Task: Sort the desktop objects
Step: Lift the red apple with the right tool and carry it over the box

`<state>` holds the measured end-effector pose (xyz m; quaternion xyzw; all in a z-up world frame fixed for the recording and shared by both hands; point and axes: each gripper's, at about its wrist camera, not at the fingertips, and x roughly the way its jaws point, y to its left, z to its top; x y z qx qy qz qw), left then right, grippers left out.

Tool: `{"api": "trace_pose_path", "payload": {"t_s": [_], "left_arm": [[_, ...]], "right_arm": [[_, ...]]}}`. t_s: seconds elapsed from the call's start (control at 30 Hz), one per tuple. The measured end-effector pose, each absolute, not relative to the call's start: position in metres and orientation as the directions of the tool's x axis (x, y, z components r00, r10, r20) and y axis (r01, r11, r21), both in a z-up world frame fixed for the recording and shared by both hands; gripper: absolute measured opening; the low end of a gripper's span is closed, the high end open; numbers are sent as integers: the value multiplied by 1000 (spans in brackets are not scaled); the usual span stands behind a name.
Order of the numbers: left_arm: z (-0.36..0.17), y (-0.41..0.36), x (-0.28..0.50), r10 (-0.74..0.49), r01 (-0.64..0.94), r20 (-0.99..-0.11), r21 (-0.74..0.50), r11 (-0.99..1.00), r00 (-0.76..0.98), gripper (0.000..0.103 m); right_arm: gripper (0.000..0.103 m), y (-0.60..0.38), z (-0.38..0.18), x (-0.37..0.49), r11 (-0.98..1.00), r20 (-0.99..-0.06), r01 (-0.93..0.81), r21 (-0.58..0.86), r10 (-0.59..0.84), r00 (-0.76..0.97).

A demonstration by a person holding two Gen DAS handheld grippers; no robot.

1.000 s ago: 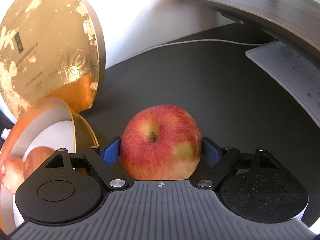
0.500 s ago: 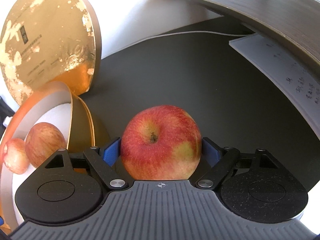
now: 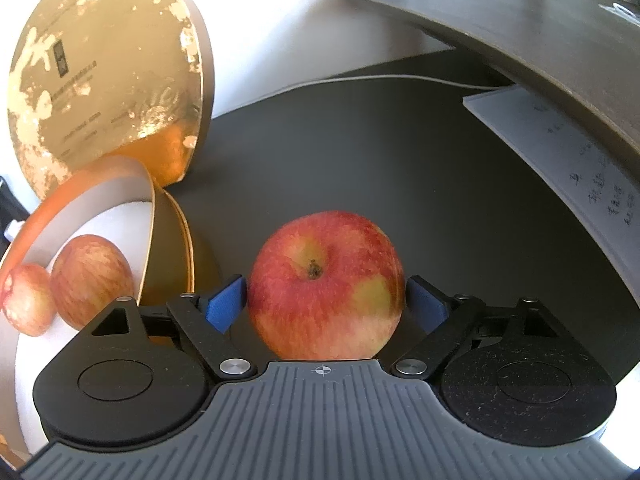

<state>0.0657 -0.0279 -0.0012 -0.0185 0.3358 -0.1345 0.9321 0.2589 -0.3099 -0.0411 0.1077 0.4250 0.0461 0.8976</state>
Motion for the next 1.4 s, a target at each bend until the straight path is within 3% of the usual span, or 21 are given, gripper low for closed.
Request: {"api": "trace_pose_path", "payload": {"t_s": [0.4, 0.73, 0.93, 1.4], "left_arm": [[-2, -27, 66, -261, 233, -624, -128, 964, 736, 103], [-4, -23, 65, -260, 227, -625, -133, 965, 737, 103], [-4, -24, 64, -266, 235, -625, -133, 963, 734, 103], [10, -11, 39, -292, 251, -565, -150, 956, 772, 103]], "right_arm": [[91, -302, -48, 265, 983, -773, 5, 183, 141, 619], [85, -293, -51, 265, 995, -772, -4, 102, 82, 631], [85, -299, -48, 263, 991, -752, 23, 134, 86, 653], [85, -280, 33, 226, 995, -619, -33, 98, 87, 781]]}}
